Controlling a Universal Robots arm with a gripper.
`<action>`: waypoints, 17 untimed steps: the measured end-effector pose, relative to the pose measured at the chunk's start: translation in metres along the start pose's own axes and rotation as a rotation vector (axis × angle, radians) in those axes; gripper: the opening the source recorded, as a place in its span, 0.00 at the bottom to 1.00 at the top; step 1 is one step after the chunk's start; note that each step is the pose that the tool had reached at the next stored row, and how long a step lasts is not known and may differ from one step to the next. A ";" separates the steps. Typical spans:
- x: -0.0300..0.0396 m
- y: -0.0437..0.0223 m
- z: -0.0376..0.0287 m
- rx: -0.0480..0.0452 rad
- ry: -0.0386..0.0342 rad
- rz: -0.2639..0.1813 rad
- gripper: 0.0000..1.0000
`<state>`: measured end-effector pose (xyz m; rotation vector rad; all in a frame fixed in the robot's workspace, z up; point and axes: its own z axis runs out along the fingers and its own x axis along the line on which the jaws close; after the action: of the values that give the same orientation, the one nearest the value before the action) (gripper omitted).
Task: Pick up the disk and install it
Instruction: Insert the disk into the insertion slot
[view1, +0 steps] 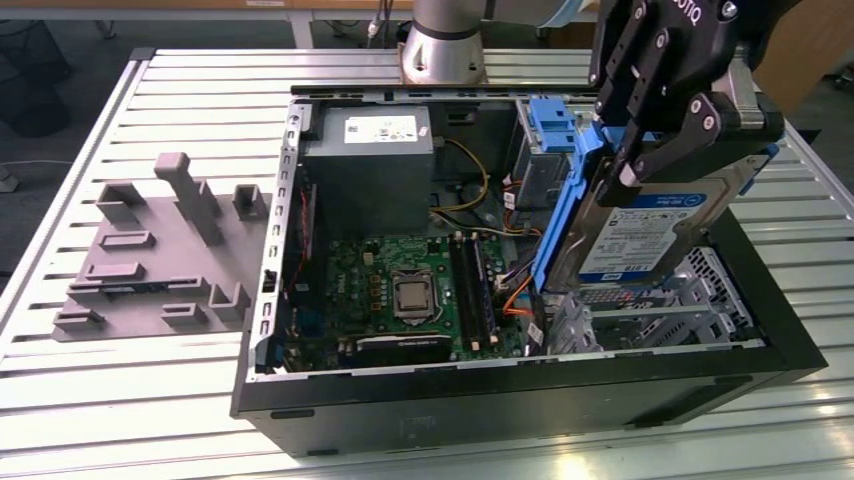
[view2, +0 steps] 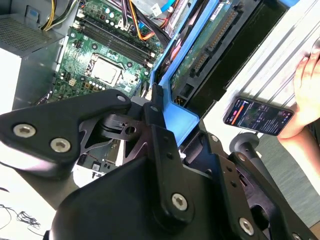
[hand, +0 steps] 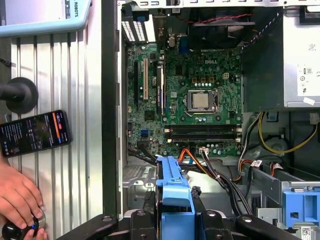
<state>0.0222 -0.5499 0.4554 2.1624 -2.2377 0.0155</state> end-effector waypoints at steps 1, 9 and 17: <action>0.0000 0.0000 0.0000 0.0000 0.0000 0.000 0.37; 0.0000 -0.0004 0.0001 0.0000 0.0000 0.000 0.37; -0.0002 -0.0204 0.0012 -0.0001 0.0000 0.000 0.37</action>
<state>0.0425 -0.5504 0.4539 2.1624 -2.2375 0.0155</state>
